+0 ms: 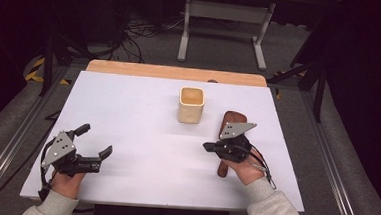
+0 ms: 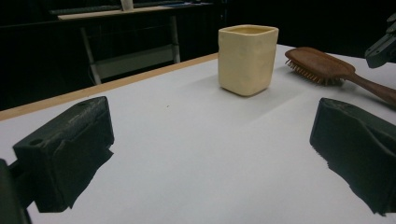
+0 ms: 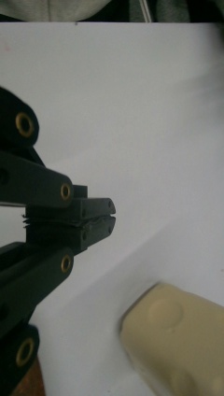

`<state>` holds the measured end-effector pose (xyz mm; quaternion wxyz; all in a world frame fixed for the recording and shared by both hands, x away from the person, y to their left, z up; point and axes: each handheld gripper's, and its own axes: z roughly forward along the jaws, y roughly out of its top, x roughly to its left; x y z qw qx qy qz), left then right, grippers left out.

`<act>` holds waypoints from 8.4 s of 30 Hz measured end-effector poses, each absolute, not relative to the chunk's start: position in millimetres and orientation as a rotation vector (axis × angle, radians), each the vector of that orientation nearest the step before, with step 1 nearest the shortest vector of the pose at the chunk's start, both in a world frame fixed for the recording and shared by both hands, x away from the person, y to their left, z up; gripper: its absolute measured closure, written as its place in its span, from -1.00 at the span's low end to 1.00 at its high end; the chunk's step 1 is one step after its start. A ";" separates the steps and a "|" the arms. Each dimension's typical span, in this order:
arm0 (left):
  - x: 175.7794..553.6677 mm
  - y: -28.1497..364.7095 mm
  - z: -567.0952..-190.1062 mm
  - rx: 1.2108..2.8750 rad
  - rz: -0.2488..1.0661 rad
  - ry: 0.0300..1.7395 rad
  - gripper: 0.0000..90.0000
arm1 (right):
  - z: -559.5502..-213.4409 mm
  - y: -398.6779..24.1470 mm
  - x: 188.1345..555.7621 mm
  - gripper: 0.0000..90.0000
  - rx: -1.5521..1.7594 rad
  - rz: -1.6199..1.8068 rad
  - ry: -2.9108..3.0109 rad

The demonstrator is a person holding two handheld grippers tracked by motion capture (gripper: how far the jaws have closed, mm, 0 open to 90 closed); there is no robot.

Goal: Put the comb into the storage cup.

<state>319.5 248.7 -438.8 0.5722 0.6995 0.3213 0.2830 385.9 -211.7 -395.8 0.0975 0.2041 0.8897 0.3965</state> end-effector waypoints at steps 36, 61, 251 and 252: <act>318.3 244.5 -438.5 1.660 0.678 0.738 -0.97 | -421.1 -220.9 387.8 0.99 0.638 0.598 2.906; 319.2 244.9 -438.8 1.667 0.676 0.741 -0.97 | -422.8 -259.2 388.2 0.99 0.740 0.477 2.865; 325.0 242.3 -437.1 1.734 0.510 0.710 -1.00 | -406.1 -209.2 356.3 0.61 0.622 1.337 2.302; 325.3 241.6 -436.7 1.737 0.504 0.705 -1.00 | -407.0 -207.2 355.6 0.61 0.612 1.338 2.301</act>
